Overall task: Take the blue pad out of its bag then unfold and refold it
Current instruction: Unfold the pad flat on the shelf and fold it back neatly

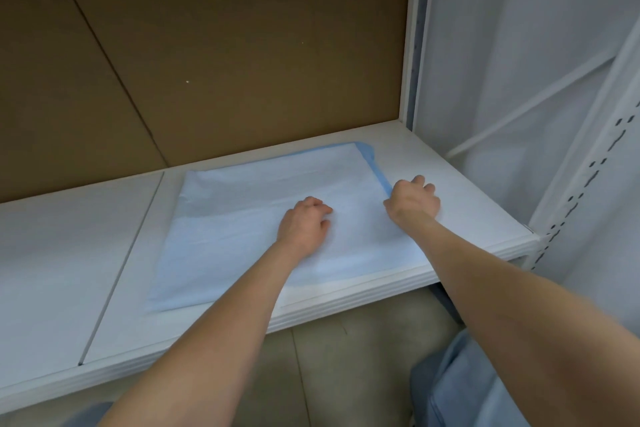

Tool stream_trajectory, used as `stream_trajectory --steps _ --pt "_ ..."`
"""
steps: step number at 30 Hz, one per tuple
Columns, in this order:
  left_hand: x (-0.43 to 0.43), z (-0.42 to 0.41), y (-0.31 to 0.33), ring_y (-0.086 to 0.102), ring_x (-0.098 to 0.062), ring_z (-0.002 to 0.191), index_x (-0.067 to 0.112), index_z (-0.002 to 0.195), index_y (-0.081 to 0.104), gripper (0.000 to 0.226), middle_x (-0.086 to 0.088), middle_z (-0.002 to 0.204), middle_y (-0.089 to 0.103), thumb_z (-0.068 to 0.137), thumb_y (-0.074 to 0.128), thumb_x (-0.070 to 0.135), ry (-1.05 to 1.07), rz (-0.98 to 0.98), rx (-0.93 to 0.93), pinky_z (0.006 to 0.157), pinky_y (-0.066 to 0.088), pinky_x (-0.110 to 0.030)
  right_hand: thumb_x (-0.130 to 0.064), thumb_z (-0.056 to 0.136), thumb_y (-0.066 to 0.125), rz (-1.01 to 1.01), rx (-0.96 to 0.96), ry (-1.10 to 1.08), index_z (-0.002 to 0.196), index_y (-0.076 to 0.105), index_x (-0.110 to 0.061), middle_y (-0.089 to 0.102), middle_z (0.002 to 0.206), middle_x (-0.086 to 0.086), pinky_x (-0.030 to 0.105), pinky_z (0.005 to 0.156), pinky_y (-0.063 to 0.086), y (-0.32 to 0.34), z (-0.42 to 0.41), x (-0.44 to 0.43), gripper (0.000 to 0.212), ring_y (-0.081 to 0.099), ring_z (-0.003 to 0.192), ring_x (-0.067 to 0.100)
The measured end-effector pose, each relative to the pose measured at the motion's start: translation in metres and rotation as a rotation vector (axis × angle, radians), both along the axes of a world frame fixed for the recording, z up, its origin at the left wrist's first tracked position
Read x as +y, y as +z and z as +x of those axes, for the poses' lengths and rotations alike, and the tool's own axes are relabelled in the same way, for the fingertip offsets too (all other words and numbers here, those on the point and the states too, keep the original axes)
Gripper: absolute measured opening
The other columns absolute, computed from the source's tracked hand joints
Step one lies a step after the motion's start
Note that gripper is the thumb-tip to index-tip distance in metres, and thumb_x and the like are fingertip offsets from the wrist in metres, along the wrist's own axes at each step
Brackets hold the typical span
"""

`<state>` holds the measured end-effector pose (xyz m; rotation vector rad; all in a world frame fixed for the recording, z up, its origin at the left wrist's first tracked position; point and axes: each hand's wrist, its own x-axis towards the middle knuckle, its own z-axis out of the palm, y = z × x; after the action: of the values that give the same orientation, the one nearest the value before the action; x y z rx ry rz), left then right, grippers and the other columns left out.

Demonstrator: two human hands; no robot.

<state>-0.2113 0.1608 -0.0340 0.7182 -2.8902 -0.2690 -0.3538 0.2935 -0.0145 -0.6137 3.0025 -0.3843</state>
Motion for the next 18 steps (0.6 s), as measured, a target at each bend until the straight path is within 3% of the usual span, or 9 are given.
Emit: stream_trajectory --steps 4,8,14,18 --pt "-0.038 0.033 0.011 0.043 -0.021 0.128 0.021 0.132 0.054 0.038 -0.002 0.138 0.046 0.095 0.045 0.015 0.236 -0.08 0.01 0.102 0.037 -0.032 -0.034 0.097 0.048 -0.026 0.102 0.169 0.131 0.049 -0.015 0.041 0.129 0.01 0.038 0.092 0.038 0.001 0.012 -0.022 0.039 0.039 0.118 0.03" --pt "-0.069 0.061 0.019 0.041 -0.024 0.128 0.018 0.136 0.049 0.042 -0.007 0.138 0.044 0.095 0.043 0.013 0.47 -0.092 -0.008 0.1 0.037 -0.035 -0.037 0.098 0.045 -0.054 0.055 0.321 0.133 0.051 -0.017 0.042 0.134 0.01 0.039 0.098 0.038 0.001 0.032 -0.054 0.041 0.036 0.126 0.03" --pt "-0.13 0.101 0.026 0.039 -0.031 0.129 0.007 0.134 0.043 0.041 -0.015 0.138 0.04 0.094 0.04 0.016 0.826 -0.009 -0.03 0.101 0.036 -0.042 -0.04 0.097 0.043 -0.044 -0.067 0.455 0.138 0.046 -0.018 0.04 0.137 0.009 0.038 0.101 0.036 0.001 0.066 -0.121 0.046 0.034 0.129 0.029" --pt "-0.164 0.117 0.025 0.044 -0.037 0.126 -0.004 0.131 0.044 0.038 -0.023 0.135 0.045 0.099 0.033 0.013 0.87 0.177 0.002 0.101 0.039 -0.04 -0.037 0.099 0.039 -0.034 -0.094 0.515 0.137 0.046 -0.018 0.042 0.135 0.01 0.038 0.099 0.038 -0.002 0.077 -0.155 0.044 0.038 0.126 0.028"
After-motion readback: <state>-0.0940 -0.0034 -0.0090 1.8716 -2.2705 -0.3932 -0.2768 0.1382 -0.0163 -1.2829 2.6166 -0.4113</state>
